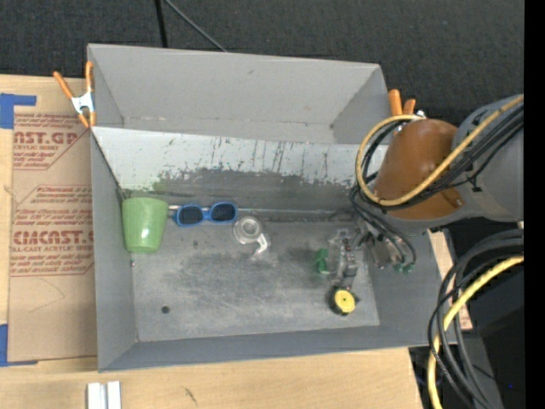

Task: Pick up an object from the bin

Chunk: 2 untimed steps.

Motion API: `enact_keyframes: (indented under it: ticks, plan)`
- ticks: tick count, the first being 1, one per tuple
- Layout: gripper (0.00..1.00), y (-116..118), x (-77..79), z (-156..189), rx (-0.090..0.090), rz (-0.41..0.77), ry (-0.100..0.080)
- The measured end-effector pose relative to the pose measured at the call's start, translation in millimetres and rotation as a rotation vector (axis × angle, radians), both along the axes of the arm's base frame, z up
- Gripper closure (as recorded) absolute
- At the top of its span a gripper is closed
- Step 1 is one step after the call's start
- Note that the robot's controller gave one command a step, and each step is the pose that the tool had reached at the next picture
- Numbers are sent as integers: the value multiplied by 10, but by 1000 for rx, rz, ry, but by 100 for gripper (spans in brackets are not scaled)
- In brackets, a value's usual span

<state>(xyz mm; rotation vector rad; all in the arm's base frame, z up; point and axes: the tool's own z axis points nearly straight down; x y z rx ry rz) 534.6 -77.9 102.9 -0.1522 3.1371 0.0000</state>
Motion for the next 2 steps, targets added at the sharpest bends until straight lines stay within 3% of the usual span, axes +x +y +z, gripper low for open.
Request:
enact_keyframes:
  ticks: [1, 2]
  plan:
    - [0, 1, 0, 0, 0, 0, 0]
    - [100, 2, 0, 0, 0, 1, 0]
